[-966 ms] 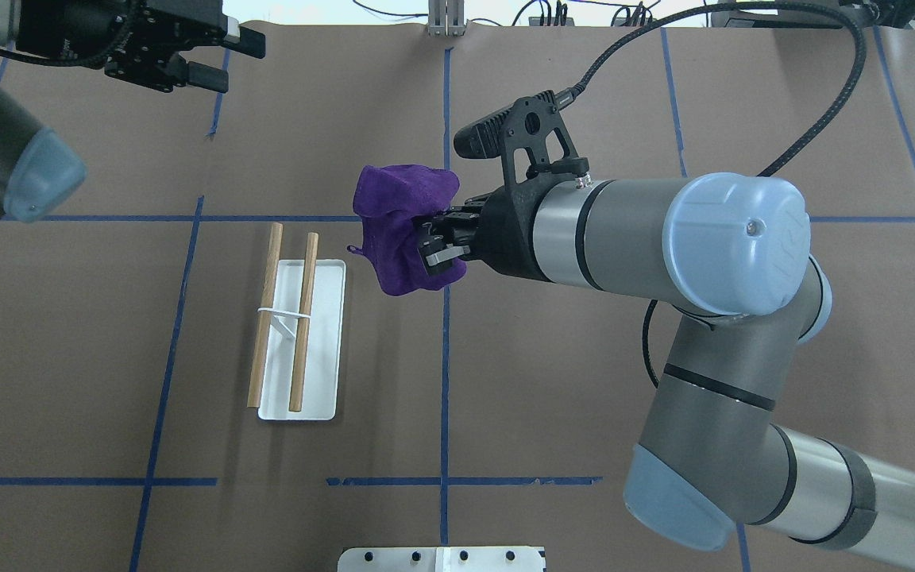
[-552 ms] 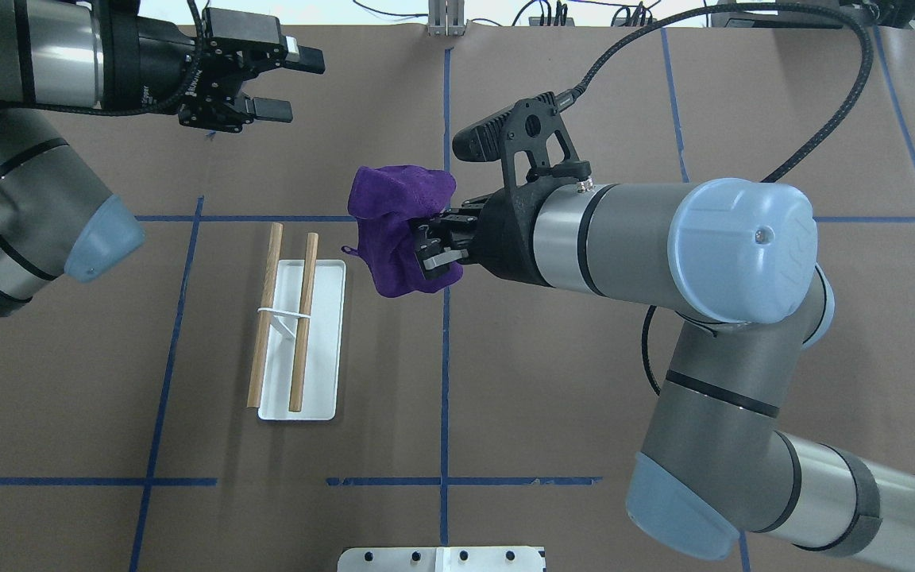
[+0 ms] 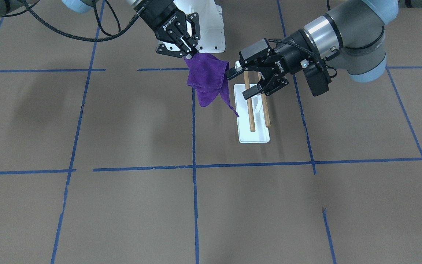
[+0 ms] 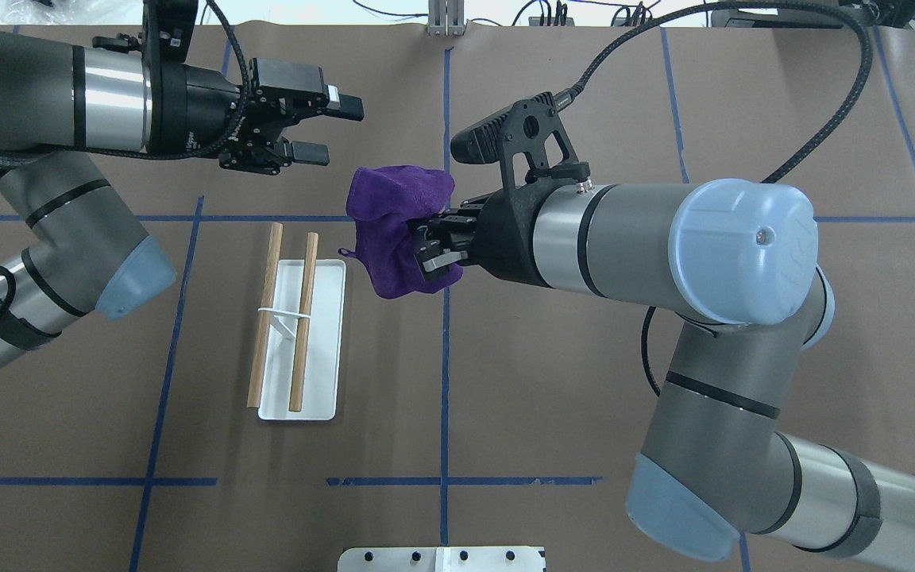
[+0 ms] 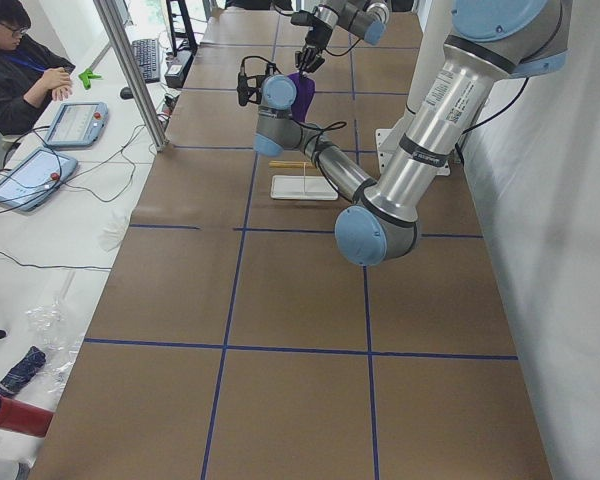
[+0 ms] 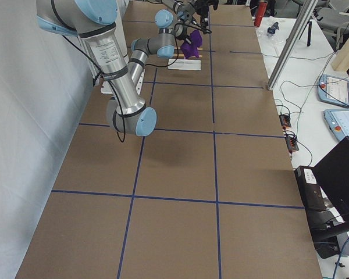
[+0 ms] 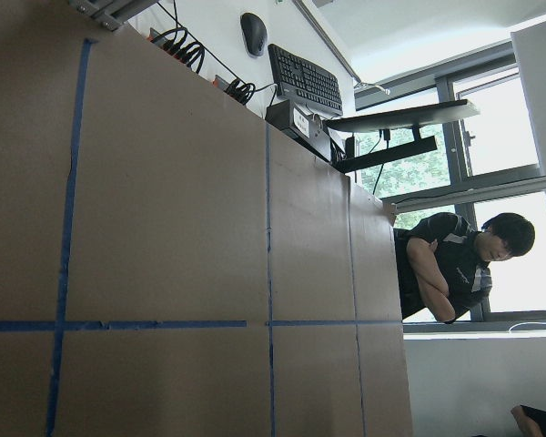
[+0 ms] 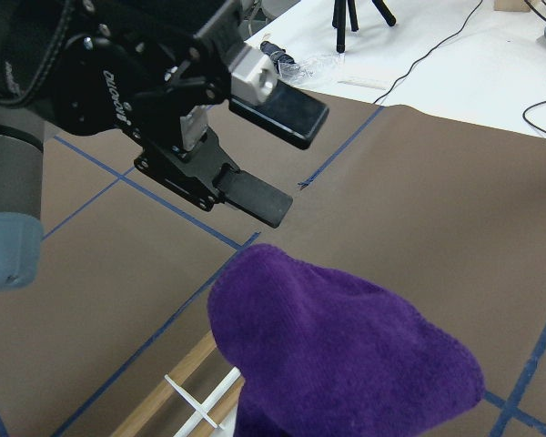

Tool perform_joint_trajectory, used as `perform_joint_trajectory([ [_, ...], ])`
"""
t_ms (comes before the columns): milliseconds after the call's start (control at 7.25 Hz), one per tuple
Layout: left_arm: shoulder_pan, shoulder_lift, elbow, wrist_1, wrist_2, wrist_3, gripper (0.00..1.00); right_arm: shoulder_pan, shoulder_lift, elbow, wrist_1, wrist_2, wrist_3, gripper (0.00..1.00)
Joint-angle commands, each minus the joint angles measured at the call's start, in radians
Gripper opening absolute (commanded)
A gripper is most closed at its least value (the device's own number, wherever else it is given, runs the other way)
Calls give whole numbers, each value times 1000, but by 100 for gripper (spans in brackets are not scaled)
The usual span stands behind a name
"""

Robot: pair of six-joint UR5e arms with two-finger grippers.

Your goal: Hang towel on rack

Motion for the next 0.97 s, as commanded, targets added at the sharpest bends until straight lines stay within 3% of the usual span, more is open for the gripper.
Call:
perform_joint_trajectory([
  [0, 36, -5, -4, -3, 0, -16, 93, -1, 1, 0, -1, -2, -2, 0],
  [276, 47, -16, -9, -3, -1, -21, 90, -1, 5, 0, -1, -2, -2, 0],
  [828, 49, -25, -7, 0, -7, -16, 50, -1, 7, 1, -1, 0, -2, 0],
])
